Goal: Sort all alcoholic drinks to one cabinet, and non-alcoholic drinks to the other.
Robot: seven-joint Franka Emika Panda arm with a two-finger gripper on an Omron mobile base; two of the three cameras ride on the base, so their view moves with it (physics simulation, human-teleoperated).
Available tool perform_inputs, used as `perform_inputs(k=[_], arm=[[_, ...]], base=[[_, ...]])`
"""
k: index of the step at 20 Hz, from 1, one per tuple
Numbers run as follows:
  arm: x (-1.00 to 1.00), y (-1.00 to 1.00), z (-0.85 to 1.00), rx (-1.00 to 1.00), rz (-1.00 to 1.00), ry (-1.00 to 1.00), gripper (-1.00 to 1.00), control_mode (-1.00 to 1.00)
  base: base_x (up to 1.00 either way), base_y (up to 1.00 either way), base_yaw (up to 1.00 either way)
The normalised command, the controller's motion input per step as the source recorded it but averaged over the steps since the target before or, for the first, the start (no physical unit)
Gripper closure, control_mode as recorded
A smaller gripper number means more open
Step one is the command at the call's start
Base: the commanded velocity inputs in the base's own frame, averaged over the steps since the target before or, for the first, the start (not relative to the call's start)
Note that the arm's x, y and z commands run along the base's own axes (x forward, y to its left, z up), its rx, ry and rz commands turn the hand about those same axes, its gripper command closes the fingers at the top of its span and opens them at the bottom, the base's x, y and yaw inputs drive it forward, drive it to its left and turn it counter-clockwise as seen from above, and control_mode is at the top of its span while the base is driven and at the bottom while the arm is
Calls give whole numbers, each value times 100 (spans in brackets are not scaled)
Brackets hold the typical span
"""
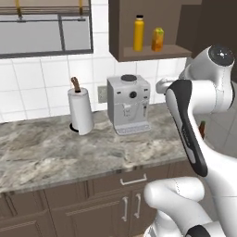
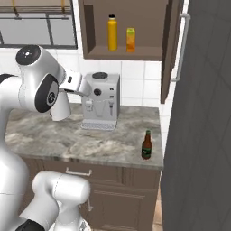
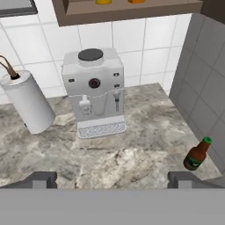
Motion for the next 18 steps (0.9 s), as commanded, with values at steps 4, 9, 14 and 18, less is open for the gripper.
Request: perform_inputs(k=[4, 9, 14, 18], arm=[[0, 0, 0, 0, 0, 0, -100, 100], [0, 0, 0, 0, 0, 0, -100, 100], [0, 0, 0, 0, 0, 0, -100, 100], [0, 0, 0, 0, 0, 0, -100, 100]], base=[[36, -28, -1], [23, -36, -1], [30, -37, 0], [32, -21, 1]])
